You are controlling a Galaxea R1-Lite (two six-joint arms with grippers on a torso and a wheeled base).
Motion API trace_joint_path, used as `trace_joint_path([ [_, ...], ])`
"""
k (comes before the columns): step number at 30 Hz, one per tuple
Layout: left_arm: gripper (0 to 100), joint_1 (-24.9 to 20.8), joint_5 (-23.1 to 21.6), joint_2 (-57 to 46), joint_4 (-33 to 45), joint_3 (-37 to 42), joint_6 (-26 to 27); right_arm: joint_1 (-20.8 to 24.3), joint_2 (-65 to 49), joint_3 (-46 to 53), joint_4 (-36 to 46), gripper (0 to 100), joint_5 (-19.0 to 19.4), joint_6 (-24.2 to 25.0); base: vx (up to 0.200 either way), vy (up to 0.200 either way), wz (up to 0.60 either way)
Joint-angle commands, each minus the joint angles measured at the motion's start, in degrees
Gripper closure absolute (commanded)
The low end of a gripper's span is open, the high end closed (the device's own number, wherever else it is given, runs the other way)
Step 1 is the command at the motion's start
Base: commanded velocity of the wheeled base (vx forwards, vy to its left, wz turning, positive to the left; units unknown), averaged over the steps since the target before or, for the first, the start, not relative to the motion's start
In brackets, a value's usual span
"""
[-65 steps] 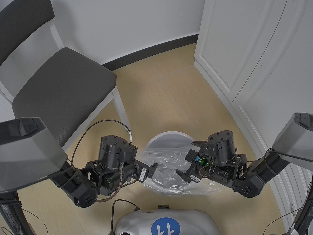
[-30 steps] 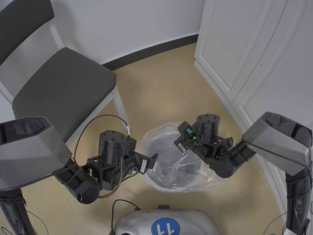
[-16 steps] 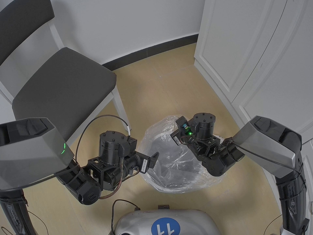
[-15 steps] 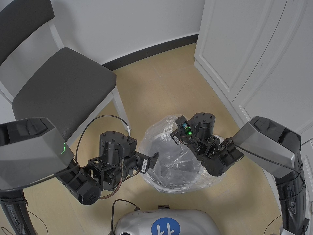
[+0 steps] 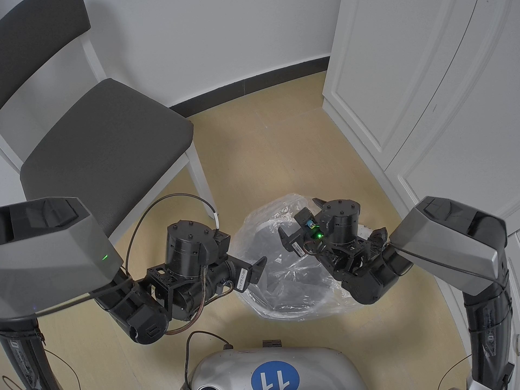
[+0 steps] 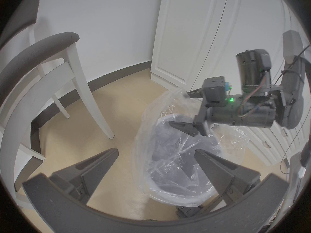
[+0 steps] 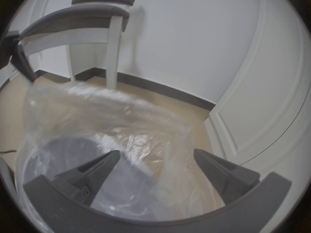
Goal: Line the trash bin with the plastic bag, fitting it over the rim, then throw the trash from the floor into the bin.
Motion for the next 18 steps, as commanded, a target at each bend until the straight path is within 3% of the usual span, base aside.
trace_joint_path([
  [1,0,-2.2,0.5,-0.2,-0.1,1.0,0.1,1.7,-10.6,10.4,1.4,0,0.2,-0.4,0.0,0.0,0.0],
  [8,0,-3.5,5.3,0.9,-0.1,0.2,0.0,2.7,-12.7,15.9,-6.6,0,-0.4,1.6,0.0,0.0,0.0],
  [14,0,-2.6,5.4,1.2,-2.2,-0.5,0.0,4.3,-13.6,23.3,-10.7,0,-3.2,7.3,0.0,0.0,0.0],
  [18,0,-1.7,7.4,1.3,-2.5,-1.9,0.1,3.3,-13.8,26.3,-13.1,0,-2.8,11.3,0.0,0.0,0.0],
])
